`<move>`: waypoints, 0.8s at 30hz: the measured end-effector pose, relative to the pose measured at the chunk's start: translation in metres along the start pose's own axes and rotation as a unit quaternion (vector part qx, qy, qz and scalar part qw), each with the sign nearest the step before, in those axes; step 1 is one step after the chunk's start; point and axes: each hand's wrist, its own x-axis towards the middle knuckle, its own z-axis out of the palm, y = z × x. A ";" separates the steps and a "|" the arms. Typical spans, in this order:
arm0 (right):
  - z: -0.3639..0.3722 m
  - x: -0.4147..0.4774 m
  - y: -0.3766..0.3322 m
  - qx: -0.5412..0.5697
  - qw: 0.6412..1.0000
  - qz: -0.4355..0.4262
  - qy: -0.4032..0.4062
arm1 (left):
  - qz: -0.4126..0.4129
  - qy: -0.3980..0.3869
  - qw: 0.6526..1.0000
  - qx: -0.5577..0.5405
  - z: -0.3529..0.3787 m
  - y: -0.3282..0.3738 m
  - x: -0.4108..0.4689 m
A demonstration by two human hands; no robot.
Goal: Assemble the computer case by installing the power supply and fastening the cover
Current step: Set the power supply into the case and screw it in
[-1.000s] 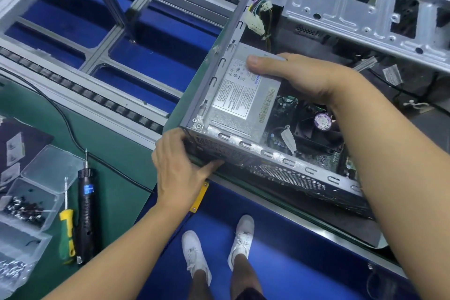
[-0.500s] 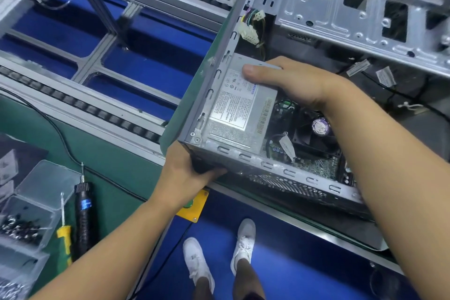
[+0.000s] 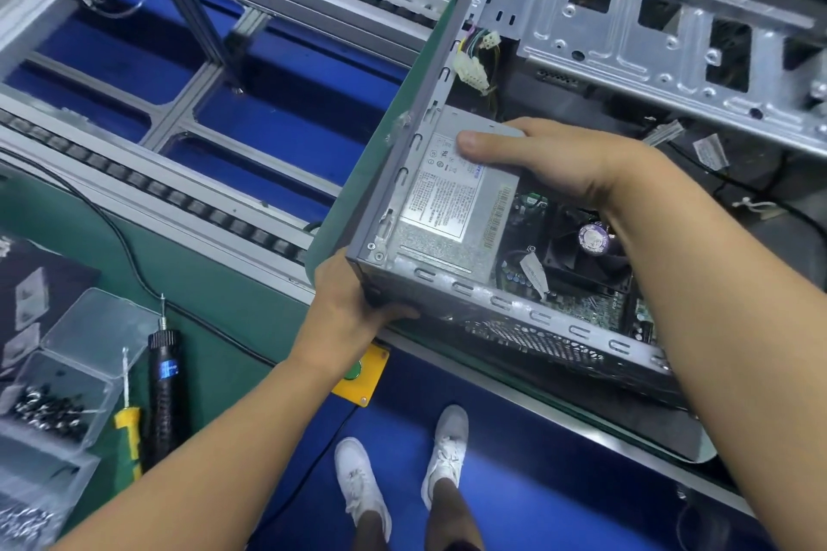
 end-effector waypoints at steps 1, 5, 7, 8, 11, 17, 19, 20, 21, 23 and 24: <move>0.000 0.000 0.000 0.002 1.000 0.001 0.000 | 0.000 0.000 1.000 0.001 0.000 0.000 0.000; 0.002 0.000 -0.001 0.001 1.000 0.002 0.000 | 0.005 -0.004 1.000 0.006 -0.001 -0.001 0.001; 0.003 0.001 0.000 0.002 1.000 0.000 0.001 | 0.014 0.000 1.000 0.007 -0.002 0.000 0.001; 0.002 0.002 0.002 0.006 1.000 0.001 0.003 | 0.017 0.004 1.000 0.007 -0.003 0.001 0.001; 0.001 0.005 0.006 0.023 1.000 0.006 0.008 | 0.017 0.007 0.999 0.027 -0.003 0.003 -0.001; 0.000 0.009 0.011 0.059 0.998 0.005 0.022 | -0.011 0.020 1.000 0.009 0.003 0.004 -0.003; 0.000 0.009 0.011 0.062 0.998 0.008 0.025 | -0.025 0.018 1.000 -0.001 0.006 0.002 -0.004; 0.000 0.010 0.011 0.064 0.998 0.008 0.025 | -0.031 0.022 0.999 -0.009 0.007 0.002 -0.004; 0.001 0.010 0.010 0.066 0.997 0.007 0.024 | -0.033 0.026 0.999 -0.014 0.008 0.003 -0.005; 0.001 0.009 0.010 0.073 0.997 0.005 0.024 | -0.032 0.029 0.999 -0.006 0.009 0.005 -0.005; 0.001 0.008 0.010 0.073 0.997 0.003 0.024 | -0.033 0.029 0.999 -0.003 0.009 0.004 -0.005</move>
